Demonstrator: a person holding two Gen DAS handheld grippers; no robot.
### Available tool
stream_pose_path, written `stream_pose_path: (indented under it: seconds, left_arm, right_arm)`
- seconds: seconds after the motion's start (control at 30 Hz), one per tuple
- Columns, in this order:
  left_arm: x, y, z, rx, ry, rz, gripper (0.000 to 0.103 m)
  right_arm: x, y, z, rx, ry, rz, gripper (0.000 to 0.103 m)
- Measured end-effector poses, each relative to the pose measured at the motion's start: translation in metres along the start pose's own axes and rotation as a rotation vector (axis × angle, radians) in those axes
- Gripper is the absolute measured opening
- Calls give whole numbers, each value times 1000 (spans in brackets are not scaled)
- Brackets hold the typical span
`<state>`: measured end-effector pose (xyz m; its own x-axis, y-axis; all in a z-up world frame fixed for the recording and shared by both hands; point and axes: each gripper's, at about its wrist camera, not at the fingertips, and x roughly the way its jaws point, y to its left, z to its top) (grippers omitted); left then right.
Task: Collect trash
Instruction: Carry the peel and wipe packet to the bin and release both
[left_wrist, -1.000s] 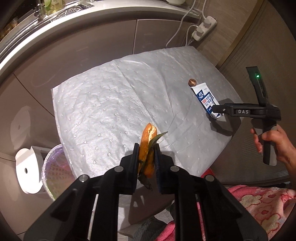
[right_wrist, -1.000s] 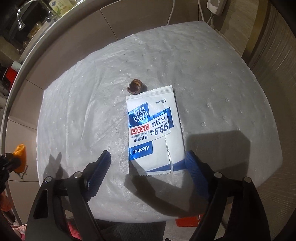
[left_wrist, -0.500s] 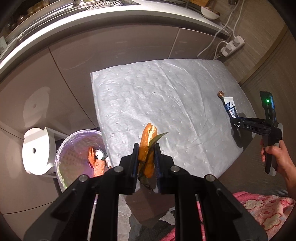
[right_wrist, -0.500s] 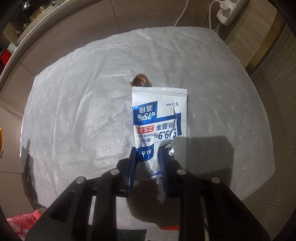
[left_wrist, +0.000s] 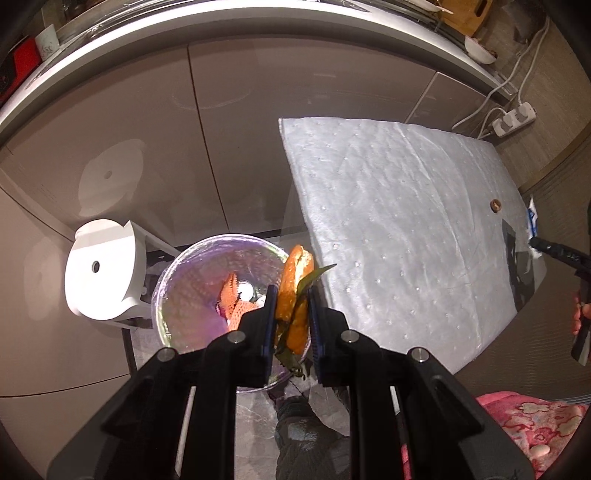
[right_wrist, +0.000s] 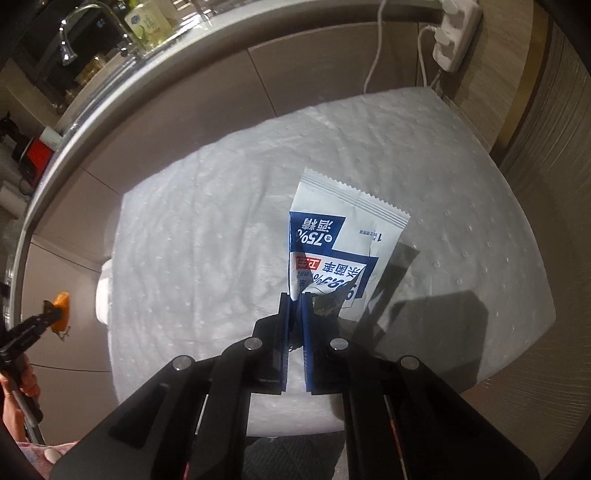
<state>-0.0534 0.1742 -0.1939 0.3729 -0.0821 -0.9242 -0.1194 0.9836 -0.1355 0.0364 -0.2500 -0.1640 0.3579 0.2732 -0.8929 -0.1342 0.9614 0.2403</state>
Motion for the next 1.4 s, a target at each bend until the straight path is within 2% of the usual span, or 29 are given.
stream_pose_path:
  seconds: [0.17,0.3,0.53,0.63,0.7,0.8,1.0,1.13,1.2,1.33,1.4]
  left_arm:
    - [37,32,-19,-17,86,31,17]
    - [80,50,-33,-28,165,33,17]
    - [142,60,-42,-35,281,30,21]
    - [147,58,-41,-9,293,39,31]
    - [142,57,-38,-1,274,37,45]
    - [129,56,-32,2,240,38,56]
    - [87,51,-23,14,165,36,65]
    - [42,56,-25,-2,94,29,71]
    - [17,64,-30,-24,56,28,78]
    - [-23,82,-43,-67,12,65,80]
    - [-38,90,-50,-88,1,97,81]
  right_arm:
    - [-37,52,9,-20,-51,128,7]
    - [-58,95,14,-69,-59,193,7]
    - [-73,147,8,-121,-45,240,7]
    - [-72,162,3,-138,-29,244,7]
    - [-68,171,0,-149,-17,252,7]
    - [-61,183,-4,-165,4,267,7]
    - [-38,215,-9,-233,67,334,7]
    - [-8,252,-14,-309,150,414,7]
    - [17,274,-18,-352,208,446,7]
    - [75,322,-32,-431,339,499,7]
    - [107,345,-43,-474,398,492,7]
